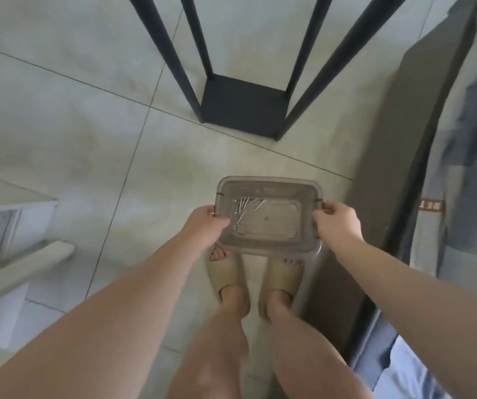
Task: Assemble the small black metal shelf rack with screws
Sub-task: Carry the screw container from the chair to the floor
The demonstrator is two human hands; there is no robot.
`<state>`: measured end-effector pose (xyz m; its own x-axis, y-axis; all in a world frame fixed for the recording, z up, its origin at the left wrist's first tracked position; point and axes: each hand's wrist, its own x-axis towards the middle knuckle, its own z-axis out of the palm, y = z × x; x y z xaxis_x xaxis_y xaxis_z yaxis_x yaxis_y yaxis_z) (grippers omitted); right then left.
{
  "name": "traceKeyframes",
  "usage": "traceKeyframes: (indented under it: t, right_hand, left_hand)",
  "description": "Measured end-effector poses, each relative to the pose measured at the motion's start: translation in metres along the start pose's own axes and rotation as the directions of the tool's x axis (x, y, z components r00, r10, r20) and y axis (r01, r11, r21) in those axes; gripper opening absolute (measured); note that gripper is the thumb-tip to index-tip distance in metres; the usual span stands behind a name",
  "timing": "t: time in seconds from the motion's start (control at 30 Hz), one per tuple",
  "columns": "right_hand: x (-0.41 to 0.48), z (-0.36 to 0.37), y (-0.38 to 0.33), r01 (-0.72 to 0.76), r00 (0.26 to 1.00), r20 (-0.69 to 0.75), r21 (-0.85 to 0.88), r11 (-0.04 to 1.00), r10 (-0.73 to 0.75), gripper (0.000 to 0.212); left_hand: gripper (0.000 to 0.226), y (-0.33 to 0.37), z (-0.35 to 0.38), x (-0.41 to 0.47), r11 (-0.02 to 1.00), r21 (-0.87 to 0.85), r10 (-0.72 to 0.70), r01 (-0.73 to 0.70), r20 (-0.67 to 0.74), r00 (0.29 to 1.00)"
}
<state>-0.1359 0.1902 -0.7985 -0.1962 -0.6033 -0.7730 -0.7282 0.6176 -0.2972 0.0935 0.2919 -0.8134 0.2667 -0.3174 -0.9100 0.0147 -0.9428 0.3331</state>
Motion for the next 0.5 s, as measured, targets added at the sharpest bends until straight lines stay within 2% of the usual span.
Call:
traceKeyframes:
  t: [0.2,0.3,0.43,0.5]
  right_hand:
    - [0.115,0.057,0.006,0.022,0.998,0.065,0.024,0.999,-0.024,0.008]
    - [0.159,0.079,0.011,0.020,0.993,0.112,0.113,0.993,-0.032,0.022]
    - [0.189,0.092,0.019,0.019,0.991,0.124,0.176,0.984,-0.041,0.017]
    - [0.193,0.094,0.024,0.015,0.990,0.133,0.171,0.985,-0.039,0.024]
  left_hand:
    - [0.017,-0.015,0.030,0.119,0.997,-0.019,0.077,-0.078,-0.032,0.997]
    - [0.021,-0.021,0.042,0.165,0.989,-0.032,0.141,-0.143,-0.062,0.988]
    - [0.022,-0.028,0.053,0.196,0.979,-0.076,0.185,-0.190,-0.071,0.980]
    - [0.024,-0.031,0.057,0.199,0.973,-0.093,0.207,-0.213,-0.067,0.976]
